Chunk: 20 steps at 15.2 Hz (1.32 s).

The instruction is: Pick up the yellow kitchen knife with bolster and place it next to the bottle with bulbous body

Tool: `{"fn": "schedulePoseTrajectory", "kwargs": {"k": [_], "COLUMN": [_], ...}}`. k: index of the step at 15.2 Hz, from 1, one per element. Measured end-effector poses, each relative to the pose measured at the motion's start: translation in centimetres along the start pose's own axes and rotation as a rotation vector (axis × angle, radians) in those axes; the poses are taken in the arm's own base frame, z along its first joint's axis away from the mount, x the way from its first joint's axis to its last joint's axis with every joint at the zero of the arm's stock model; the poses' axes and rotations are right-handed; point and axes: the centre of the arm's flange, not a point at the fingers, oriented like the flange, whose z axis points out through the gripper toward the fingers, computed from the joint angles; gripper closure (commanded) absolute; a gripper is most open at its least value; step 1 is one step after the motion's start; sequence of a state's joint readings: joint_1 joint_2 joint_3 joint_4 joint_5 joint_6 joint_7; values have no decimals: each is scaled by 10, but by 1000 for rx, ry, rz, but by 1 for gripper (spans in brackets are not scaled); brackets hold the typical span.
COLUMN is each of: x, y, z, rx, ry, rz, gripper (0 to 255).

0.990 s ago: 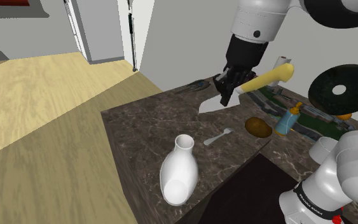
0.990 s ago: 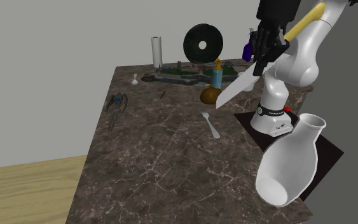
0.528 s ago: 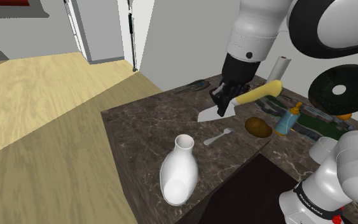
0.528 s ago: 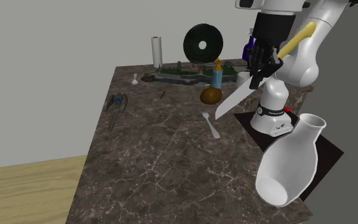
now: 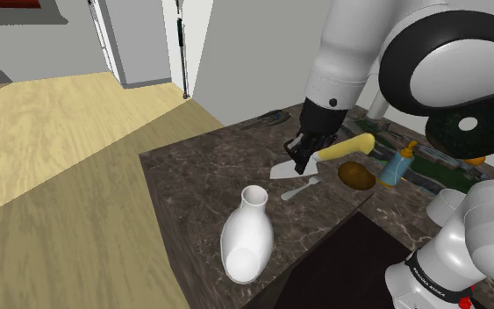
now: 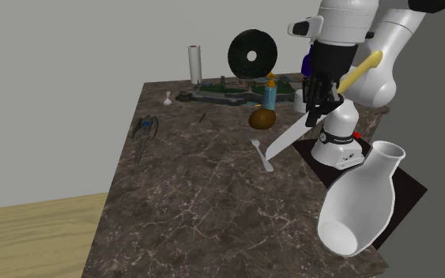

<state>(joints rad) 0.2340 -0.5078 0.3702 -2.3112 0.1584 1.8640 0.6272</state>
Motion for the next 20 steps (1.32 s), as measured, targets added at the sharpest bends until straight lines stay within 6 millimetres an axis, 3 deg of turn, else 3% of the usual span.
{"fn": "schedulePoseTrajectory", "kwargs": {"k": [20], "x": [-5], "y": [1], "z": [106], "rx": [1], "ry": [1], "rz": [0], "gripper": [255]}}
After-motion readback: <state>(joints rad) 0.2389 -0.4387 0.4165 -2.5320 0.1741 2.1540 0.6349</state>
